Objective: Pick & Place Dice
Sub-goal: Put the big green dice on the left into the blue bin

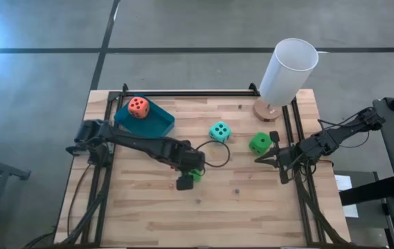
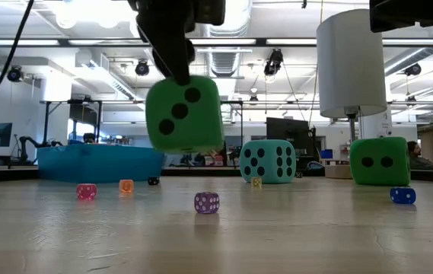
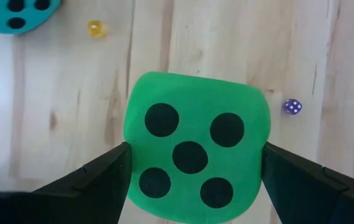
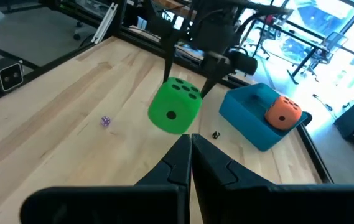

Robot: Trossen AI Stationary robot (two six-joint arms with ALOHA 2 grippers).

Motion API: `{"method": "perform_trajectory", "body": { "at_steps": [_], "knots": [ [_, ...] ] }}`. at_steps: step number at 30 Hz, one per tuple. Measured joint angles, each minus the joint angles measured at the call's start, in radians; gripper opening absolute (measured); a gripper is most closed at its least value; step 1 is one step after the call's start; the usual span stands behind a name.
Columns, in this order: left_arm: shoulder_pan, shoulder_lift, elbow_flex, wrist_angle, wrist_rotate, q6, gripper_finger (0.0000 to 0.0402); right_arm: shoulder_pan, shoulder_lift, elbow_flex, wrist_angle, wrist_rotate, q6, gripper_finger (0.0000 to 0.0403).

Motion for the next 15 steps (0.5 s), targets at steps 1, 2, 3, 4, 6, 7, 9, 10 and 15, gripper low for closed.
{"method": "perform_trajectory", "body": {
  "at_steps": [1, 2, 3, 4, 6, 7, 9, 10, 15],
  "knots": [
    [0.000, -0.009, 0.000, -0.007, -0.007, -0.007, 0.0323, 0.000, 0.000, 0.000, 0.000, 0.000, 0.000, 0.0008],
    [0.000, -0.019, 0.000, -0.019, -0.018, -0.011, 0.0324, 0.000, 0.000, 0.000, 0.001, 0.000, 0.000, 0.0008],
    [0.000, -0.027, 0.000, -0.032, -0.028, -0.016, 0.0325, 0.000, 0.000, 0.000, 0.000, 0.000, 0.000, 0.0008],
    [0.000, -0.038, 0.000, -0.041, -0.039, -0.025, 0.0325, 0.000, 0.000, 0.000, 0.000, 0.000, 0.000, 0.0008],
    [0.000, -0.059, 0.000, -0.062, -0.055, -0.045, 0.0324, 0.000, 0.000, 0.000, 0.000, 0.000, 0.000, 0.0008],
    [0.000, -0.070, 0.000, -0.078, -0.061, -0.053, 0.0324, 0.000, 0.000, 0.000, 0.000, 0.000, 0.000, 0.0008],
    [0.001, -0.093, 0.000, -0.104, -0.069, -0.069, 0.0321, 0.000, 0.000, 0.000, 0.000, 0.000, 0.000, 0.0008],
    [0.001, -0.104, 0.000, -0.118, -0.072, -0.078, 0.0321, 0.000, 0.000, 0.000, 0.000, 0.000, 0.000, 0.0008],
    [0.004, -0.158, -0.001, -0.196, -0.116, -0.134, 0.0323, 0.000, 0.000, 0.000, 0.000, 0.000, 0.000, 0.0008]
  ]
}}
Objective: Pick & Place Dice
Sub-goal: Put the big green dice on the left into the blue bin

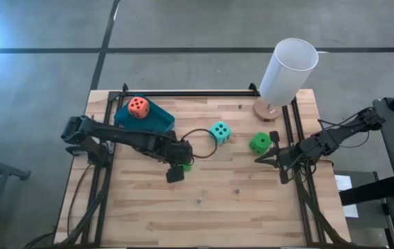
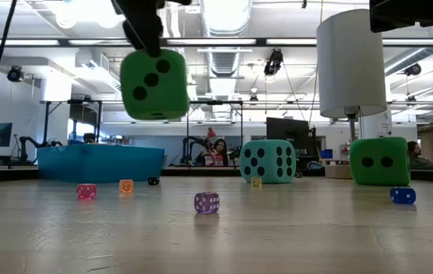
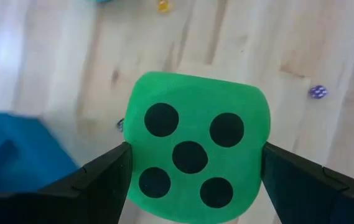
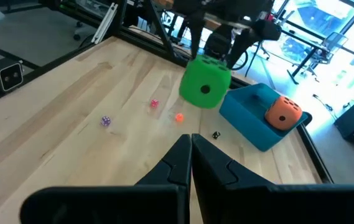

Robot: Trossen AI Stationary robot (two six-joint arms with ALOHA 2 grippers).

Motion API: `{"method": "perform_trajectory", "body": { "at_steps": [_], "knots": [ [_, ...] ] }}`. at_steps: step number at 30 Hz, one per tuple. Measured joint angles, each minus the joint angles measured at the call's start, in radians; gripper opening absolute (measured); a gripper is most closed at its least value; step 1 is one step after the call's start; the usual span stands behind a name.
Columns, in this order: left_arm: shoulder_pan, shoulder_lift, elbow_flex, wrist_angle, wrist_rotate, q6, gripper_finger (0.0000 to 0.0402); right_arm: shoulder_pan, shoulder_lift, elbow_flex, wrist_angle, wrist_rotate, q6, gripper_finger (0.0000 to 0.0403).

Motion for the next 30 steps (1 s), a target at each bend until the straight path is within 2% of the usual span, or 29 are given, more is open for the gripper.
{"method": "perform_trajectory", "body": {
  "at_steps": [11, 23, 30],
  "knots": [
    [0.048, -0.092, -0.025, -0.157, -0.137, -0.170, 0.0316, 0.000, 0.000, 0.000, -0.001, 0.000, 0.000, 0.0008],
    [0.245, -0.206, -0.260, -0.166, -0.147, -0.239, 0.0312, 0.000, 0.000, 0.000, 0.000, 0.000, 0.000, 0.0008],
    [0.383, -0.304, -0.373, -0.165, -0.200, -0.277, 0.0314, 0.000, 0.000, 0.000, 0.000, 0.000, -0.001, 0.0008]
  ]
}}
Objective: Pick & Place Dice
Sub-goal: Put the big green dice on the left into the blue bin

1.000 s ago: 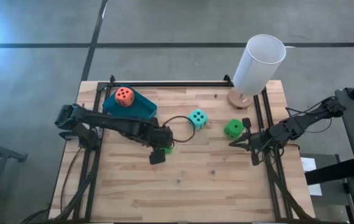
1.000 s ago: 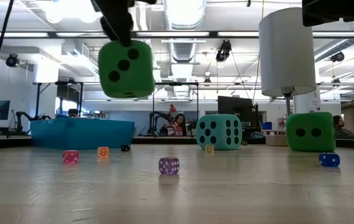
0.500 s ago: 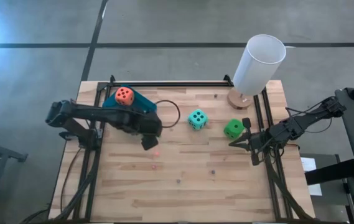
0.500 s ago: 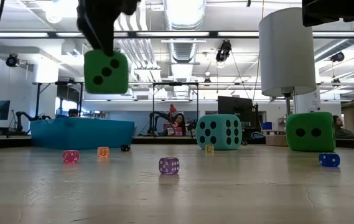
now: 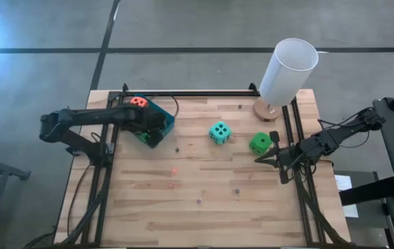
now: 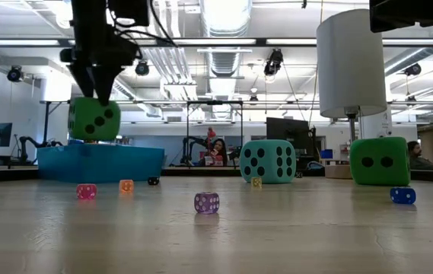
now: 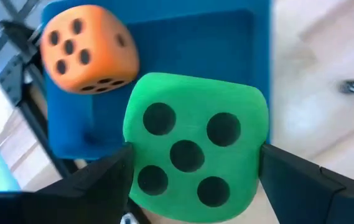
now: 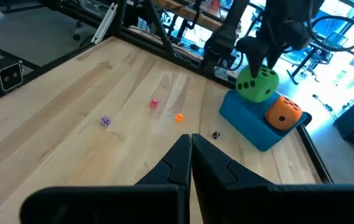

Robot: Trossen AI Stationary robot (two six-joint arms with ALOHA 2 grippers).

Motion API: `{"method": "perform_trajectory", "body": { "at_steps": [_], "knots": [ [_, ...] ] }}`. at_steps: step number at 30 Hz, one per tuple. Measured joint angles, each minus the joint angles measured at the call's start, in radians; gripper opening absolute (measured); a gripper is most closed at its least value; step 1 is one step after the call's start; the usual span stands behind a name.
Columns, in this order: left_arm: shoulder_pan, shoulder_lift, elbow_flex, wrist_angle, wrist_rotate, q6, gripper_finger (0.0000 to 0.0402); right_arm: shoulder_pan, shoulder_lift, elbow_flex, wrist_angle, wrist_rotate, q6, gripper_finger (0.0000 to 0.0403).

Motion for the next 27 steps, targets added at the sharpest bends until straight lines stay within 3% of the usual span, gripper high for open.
{"method": "perform_trajectory", "body": {
  "at_steps": [7, 13, 20, 27],
  "knots": [
    [0.091, -0.078, -0.051, 0.017, -0.077, -0.020, 0.0280, 0.000, 0.000, 0.000, 0.001, 0.000, 0.000, 0.0008],
    [0.105, -0.098, -0.082, 0.047, -0.077, -0.016, 0.0235, 0.000, 0.000, 0.000, 0.000, 0.000, -0.003, 0.0008],
    [0.097, -0.096, -0.082, 0.199, 0.055, 0.031, 0.0199, 0.000, 0.000, 0.000, 0.000, 0.000, 0.000, 0.0008],
    [0.083, -0.078, -0.112, 0.406, 0.073, 0.086, 0.0169, 0.000, 0.000, 0.000, 0.000, 0.000, 0.001, 0.0008]
  ]
}}
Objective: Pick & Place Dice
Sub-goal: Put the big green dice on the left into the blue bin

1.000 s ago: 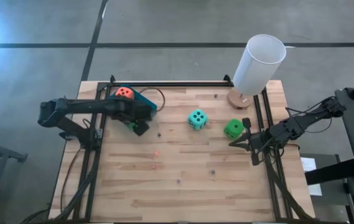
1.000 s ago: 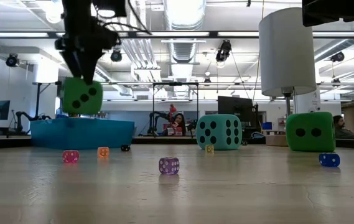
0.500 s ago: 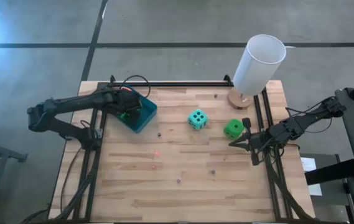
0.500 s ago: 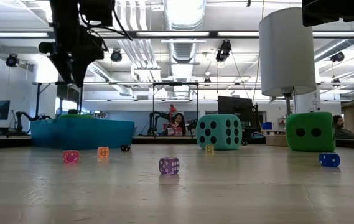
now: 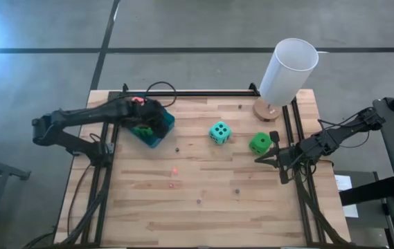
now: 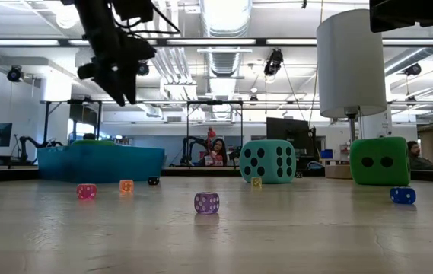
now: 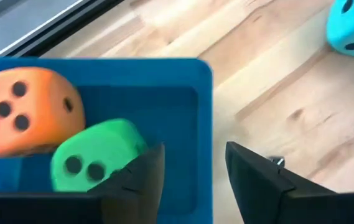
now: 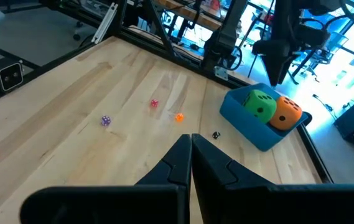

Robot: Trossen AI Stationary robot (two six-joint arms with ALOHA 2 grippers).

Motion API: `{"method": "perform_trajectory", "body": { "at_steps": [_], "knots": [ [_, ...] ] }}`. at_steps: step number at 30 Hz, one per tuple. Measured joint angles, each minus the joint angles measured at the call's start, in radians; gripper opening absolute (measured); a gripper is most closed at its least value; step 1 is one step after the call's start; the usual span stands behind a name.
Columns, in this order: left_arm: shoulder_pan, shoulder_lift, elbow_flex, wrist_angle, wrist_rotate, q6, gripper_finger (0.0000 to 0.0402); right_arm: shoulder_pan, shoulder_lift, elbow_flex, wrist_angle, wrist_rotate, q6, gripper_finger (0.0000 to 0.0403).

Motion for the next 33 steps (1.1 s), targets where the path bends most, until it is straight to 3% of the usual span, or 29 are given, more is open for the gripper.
{"method": "perform_trajectory", "body": {
  "at_steps": [6, 14, 33],
  "knots": [
    [0.003, 0.004, -0.102, 0.120, 0.000, 0.014, 0.0150, 0.000, 0.000, 0.000, 0.000, 0.000, 0.000, 0.0008],
    [0.003, 0.004, -0.207, 0.151, 0.000, 0.006, 0.0134, 0.000, 0.000, 0.000, 0.000, 0.000, -0.002, 0.0008],
    [0.004, 0.004, -0.260, 0.194, 0.000, -0.001, 0.0126, 0.000, 0.000, 0.000, 0.001, 0.000, -0.002, 0.0008]
  ]
}}
